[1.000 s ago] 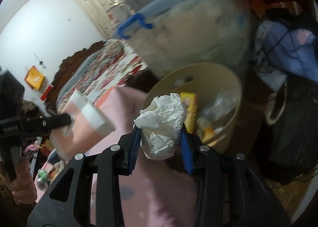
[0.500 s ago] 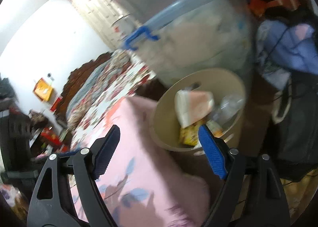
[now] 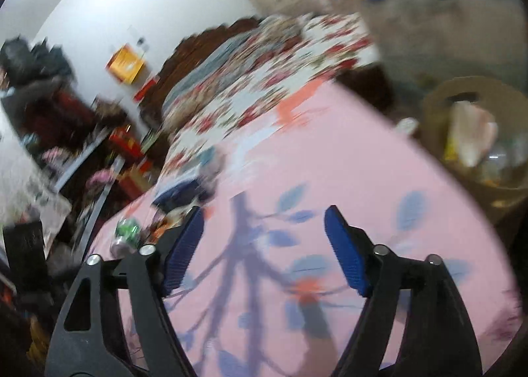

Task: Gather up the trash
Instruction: 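Move both open grippers back over the table trash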

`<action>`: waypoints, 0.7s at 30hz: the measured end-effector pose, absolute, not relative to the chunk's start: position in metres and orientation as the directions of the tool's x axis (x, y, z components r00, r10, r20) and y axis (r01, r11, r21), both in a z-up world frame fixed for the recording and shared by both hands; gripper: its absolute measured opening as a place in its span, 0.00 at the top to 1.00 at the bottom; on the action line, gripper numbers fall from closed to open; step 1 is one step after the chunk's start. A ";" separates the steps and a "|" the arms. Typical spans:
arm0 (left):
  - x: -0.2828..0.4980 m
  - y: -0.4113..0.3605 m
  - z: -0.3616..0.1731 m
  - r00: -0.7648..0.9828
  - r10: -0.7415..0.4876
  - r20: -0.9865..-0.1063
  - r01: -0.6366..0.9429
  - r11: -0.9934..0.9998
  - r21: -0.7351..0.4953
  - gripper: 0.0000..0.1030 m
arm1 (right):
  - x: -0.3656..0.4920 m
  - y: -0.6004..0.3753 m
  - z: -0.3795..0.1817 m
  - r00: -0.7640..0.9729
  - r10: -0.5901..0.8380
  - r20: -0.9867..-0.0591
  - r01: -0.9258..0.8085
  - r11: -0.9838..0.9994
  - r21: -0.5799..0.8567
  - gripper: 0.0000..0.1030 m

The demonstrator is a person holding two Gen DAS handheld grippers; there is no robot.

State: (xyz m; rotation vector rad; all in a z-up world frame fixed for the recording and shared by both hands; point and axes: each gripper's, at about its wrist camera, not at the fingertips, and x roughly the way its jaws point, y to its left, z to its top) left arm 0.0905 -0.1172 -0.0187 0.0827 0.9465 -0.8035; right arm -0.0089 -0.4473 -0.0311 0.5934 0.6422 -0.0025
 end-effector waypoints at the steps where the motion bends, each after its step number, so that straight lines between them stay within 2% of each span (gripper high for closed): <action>1: 0.102 -0.092 -0.013 0.363 -0.572 -0.735 0.593 0.751 -0.291 0.33 | 0.002 -0.434 -0.034 0.793 0.209 -0.572 0.154 0.840 0.520 0.36; 2: 0.110 -0.075 -0.008 0.392 -0.566 -0.725 0.554 0.775 -0.306 0.33 | 0.011 -0.423 -0.037 0.779 0.240 -0.579 0.130 0.842 0.524 0.43; 5: 0.145 -0.010 -0.004 0.496 -0.517 -0.698 0.384 0.851 -0.358 0.33 | 0.048 -0.391 -0.047 0.733 0.332 -0.594 0.064 0.835 0.546 0.54; 10: 0.191 0.038 -0.026 0.509 -0.460 -0.728 0.235 0.888 -0.396 0.32 | 0.108 -0.357 -0.058 0.692 0.350 -0.632 0.035 0.858 0.513 0.54; 17: 0.227 0.034 -0.077 0.375 -0.533 -0.758 0.199 0.845 -0.496 0.31 | 0.167 -0.345 -0.082 0.617 0.410 -0.672 0.060 0.826 0.560 0.55; 19: 0.227 0.032 -0.082 0.370 -0.558 -0.743 0.202 0.828 -0.522 0.27 | 0.173 -0.341 -0.089 0.593 0.436 -0.677 0.057 0.816 0.576 0.62; 21: 0.227 0.027 -0.085 0.365 -0.563 -0.742 0.201 0.826 -0.527 0.29 | 0.173 -0.337 -0.088 0.583 0.447 -0.678 0.038 0.819 0.572 0.67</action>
